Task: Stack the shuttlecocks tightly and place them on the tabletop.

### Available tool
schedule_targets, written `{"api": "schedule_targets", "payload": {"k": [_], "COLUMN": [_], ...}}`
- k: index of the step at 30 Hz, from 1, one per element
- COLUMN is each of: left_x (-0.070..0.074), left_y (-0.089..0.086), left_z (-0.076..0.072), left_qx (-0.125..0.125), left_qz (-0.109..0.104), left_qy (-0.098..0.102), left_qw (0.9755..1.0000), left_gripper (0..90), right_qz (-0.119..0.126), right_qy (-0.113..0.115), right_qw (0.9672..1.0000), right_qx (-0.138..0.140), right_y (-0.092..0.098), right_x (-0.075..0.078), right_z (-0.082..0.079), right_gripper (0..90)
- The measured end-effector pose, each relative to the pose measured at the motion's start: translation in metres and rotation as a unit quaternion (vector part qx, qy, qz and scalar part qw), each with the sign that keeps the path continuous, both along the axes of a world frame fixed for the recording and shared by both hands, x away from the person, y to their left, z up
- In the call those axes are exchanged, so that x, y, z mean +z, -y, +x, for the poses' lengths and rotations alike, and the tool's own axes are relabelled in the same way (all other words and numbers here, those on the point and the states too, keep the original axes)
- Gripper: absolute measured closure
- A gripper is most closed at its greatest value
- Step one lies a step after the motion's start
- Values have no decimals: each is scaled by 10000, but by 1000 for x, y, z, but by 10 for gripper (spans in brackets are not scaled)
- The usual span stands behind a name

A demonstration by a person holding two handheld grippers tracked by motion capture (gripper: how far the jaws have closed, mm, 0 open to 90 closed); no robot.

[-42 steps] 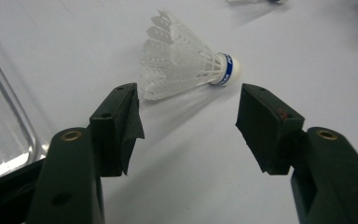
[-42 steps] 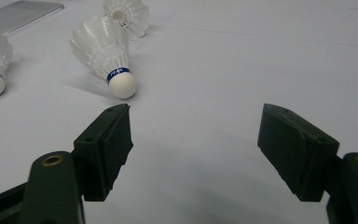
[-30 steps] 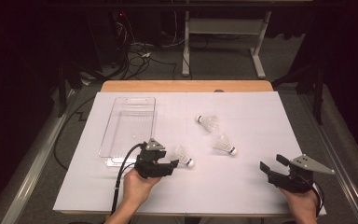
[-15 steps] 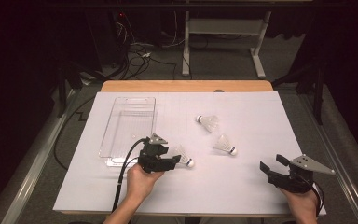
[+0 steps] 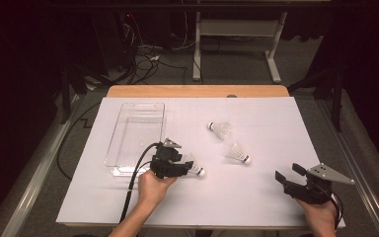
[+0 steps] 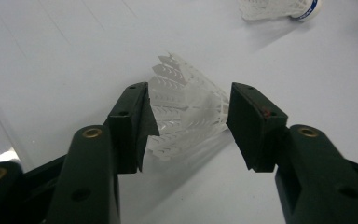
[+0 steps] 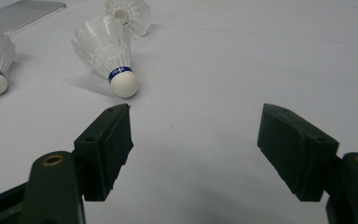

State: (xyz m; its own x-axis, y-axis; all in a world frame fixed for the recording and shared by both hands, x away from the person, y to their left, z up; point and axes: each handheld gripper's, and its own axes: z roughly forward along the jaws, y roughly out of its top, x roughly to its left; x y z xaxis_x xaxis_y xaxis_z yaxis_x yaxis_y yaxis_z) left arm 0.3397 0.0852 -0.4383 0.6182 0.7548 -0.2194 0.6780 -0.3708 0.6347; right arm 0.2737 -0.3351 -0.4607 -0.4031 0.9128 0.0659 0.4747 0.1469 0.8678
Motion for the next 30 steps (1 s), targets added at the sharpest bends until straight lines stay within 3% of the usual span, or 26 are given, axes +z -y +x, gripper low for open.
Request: {"api": "schedule_targets", "payload": {"k": [20,30], "left_x": [-1,3], "left_y": [0,-2], "left_z": [2,-1], "left_qx": [-159,-283], "left_qz": [-250,-397], "left_qy": [-131,-61], "left_qw": [9995,9988], "left_gripper": [747,853], "right_qz": [-8,-26], "right_qy": [-5,-8], "right_qw": [10000,10000], "right_qx": [10,3], "right_y": [-1,0], "right_x": [0,0], "right_z": [0,0], "right_gripper": [265,265]}}
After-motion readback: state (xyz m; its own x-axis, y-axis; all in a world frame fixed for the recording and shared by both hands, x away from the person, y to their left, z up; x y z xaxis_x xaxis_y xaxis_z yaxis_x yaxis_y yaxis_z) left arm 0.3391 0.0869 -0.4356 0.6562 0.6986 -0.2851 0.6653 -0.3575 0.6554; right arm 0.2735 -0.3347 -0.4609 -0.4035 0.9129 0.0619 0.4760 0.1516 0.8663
